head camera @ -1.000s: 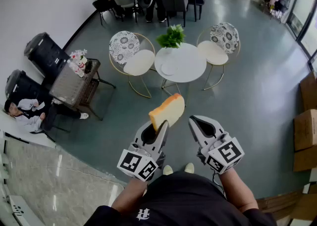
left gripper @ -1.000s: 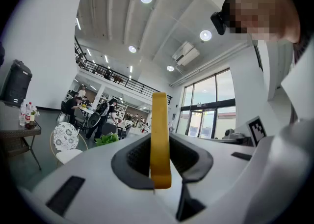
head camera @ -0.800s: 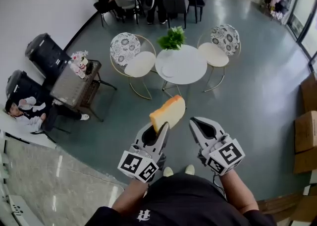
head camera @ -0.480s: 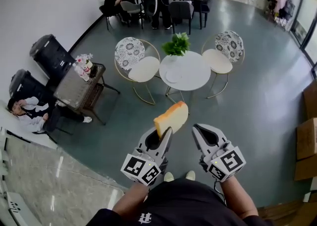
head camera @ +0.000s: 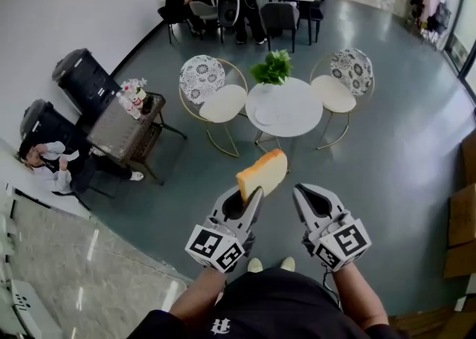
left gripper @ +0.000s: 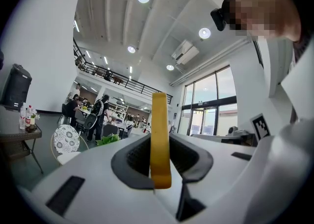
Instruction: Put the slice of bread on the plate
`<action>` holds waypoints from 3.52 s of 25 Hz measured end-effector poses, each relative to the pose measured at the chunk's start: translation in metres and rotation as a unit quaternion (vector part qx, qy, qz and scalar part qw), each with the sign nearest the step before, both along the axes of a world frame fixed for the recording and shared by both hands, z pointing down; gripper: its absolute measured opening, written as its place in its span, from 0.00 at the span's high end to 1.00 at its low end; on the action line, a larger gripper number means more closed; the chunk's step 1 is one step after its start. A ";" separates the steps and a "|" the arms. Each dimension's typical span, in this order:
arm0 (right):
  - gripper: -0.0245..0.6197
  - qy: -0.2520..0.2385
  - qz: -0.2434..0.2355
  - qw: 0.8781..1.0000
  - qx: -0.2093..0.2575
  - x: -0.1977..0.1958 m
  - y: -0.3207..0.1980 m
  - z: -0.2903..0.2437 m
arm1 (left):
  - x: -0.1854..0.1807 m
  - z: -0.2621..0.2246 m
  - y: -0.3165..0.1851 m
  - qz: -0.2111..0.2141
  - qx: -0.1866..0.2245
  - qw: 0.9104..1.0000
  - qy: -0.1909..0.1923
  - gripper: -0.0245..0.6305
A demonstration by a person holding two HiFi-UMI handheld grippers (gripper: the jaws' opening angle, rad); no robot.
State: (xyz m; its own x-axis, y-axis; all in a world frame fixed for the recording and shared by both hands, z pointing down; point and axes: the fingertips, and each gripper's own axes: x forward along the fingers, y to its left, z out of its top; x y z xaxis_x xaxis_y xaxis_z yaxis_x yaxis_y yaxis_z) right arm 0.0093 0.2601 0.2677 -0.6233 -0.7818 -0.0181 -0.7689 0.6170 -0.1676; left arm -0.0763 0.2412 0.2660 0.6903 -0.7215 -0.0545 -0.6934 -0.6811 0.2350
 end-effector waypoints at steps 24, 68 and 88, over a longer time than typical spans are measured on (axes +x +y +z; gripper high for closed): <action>0.95 -0.011 -0.024 1.000 0.006 0.021 -0.051 0.014 | 0.034 0.028 -0.074 -0.039 -0.008 0.999 -0.016 0.83; 0.95 -0.003 0.021 0.997 -0.071 -0.010 -0.458 0.145 | 0.033 0.258 -0.520 0.038 -0.183 0.982 0.003 0.82; 0.95 -0.004 0.034 0.993 -0.110 0.004 -0.511 0.271 | 0.059 0.439 -0.587 0.049 -0.309 0.950 0.001 0.82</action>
State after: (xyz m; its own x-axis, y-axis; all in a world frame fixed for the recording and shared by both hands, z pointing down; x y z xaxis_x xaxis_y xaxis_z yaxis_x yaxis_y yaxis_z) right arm 0.0135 -0.2507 0.5392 -0.5701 -0.8073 0.1524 -0.8052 0.5123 -0.2987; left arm -0.0173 -0.3454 0.7053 0.7566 -0.5475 0.3576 -0.6326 -0.4740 0.6125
